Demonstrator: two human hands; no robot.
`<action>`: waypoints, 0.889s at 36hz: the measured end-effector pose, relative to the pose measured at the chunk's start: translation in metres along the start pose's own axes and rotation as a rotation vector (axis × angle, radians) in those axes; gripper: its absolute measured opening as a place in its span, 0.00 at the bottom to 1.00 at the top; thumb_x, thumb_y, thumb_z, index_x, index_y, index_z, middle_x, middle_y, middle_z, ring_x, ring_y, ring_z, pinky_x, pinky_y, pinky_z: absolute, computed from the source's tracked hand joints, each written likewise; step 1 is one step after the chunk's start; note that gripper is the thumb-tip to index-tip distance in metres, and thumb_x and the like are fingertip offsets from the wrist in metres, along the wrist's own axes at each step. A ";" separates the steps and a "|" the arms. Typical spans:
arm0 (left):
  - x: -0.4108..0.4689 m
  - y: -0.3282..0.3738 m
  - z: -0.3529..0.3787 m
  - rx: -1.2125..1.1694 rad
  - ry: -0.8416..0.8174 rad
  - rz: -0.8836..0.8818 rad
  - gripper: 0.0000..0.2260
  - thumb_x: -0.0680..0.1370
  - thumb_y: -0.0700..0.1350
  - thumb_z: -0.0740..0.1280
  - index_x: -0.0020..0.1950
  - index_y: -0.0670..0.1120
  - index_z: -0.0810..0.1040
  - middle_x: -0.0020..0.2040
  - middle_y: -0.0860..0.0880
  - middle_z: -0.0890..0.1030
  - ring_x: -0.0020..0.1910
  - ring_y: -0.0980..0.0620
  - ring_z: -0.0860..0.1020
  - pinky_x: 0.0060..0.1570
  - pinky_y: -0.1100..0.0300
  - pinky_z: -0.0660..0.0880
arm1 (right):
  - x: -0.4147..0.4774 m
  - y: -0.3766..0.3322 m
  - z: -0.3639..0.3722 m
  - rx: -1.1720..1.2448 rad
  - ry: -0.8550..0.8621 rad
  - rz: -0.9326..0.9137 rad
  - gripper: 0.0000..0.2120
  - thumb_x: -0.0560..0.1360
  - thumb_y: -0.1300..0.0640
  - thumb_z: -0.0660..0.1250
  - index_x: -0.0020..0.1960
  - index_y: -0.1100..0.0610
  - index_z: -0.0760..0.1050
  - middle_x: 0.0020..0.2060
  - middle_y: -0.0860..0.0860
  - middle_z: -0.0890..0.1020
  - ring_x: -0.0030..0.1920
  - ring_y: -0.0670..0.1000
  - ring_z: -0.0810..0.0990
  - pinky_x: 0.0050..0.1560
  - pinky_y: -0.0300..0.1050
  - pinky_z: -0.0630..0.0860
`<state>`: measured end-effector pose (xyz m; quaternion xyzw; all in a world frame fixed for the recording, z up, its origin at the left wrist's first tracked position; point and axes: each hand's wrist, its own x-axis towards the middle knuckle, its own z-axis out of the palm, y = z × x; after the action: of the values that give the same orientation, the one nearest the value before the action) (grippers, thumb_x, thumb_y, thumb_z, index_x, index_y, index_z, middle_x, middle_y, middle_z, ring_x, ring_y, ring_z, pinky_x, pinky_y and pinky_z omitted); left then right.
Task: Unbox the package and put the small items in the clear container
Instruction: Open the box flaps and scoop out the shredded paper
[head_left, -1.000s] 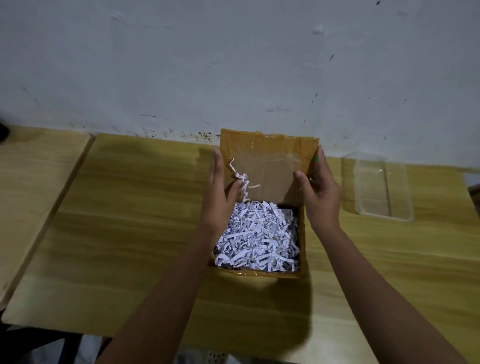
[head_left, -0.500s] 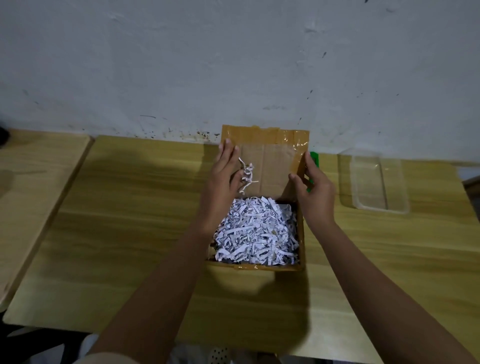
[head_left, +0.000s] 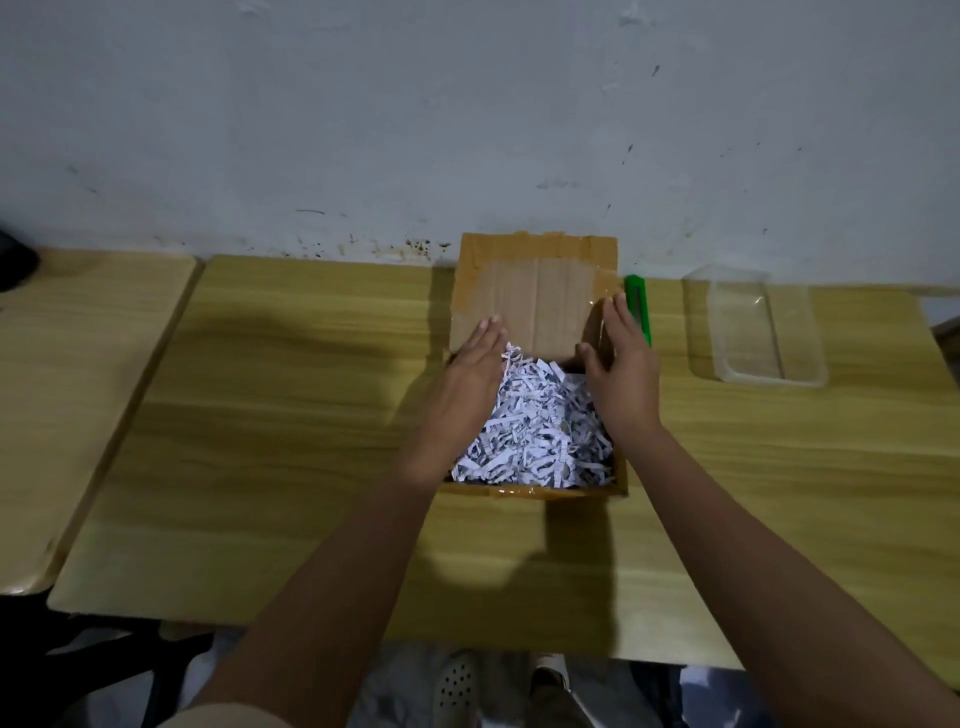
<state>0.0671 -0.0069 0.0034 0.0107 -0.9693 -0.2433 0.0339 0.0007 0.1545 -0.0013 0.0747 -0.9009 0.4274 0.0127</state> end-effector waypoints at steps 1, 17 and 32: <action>-0.004 0.002 -0.001 -0.024 -0.016 -0.014 0.20 0.83 0.41 0.51 0.75 0.42 0.54 0.77 0.48 0.51 0.76 0.55 0.48 0.68 0.70 0.43 | -0.002 0.000 0.000 -0.010 -0.004 -0.004 0.27 0.76 0.63 0.64 0.73 0.60 0.60 0.75 0.52 0.60 0.74 0.50 0.58 0.73 0.43 0.57; -0.047 0.012 0.017 -0.055 -0.314 -0.236 0.26 0.82 0.53 0.48 0.76 0.42 0.47 0.77 0.43 0.43 0.76 0.45 0.39 0.74 0.52 0.40 | -0.063 0.007 0.006 -0.125 -0.430 -0.054 0.30 0.79 0.51 0.58 0.76 0.59 0.50 0.76 0.58 0.54 0.76 0.55 0.51 0.75 0.48 0.51; -0.032 -0.004 -0.004 -0.025 -0.437 -0.077 0.33 0.80 0.53 0.56 0.76 0.42 0.40 0.77 0.45 0.41 0.76 0.48 0.40 0.75 0.55 0.43 | -0.038 0.008 -0.012 -0.161 -0.766 0.048 0.50 0.69 0.41 0.69 0.75 0.48 0.35 0.76 0.55 0.39 0.76 0.55 0.38 0.75 0.57 0.48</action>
<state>0.0997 -0.0106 0.0031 -0.0058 -0.9494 -0.2529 -0.1863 0.0367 0.1733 -0.0030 0.2064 -0.8726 0.2966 -0.3286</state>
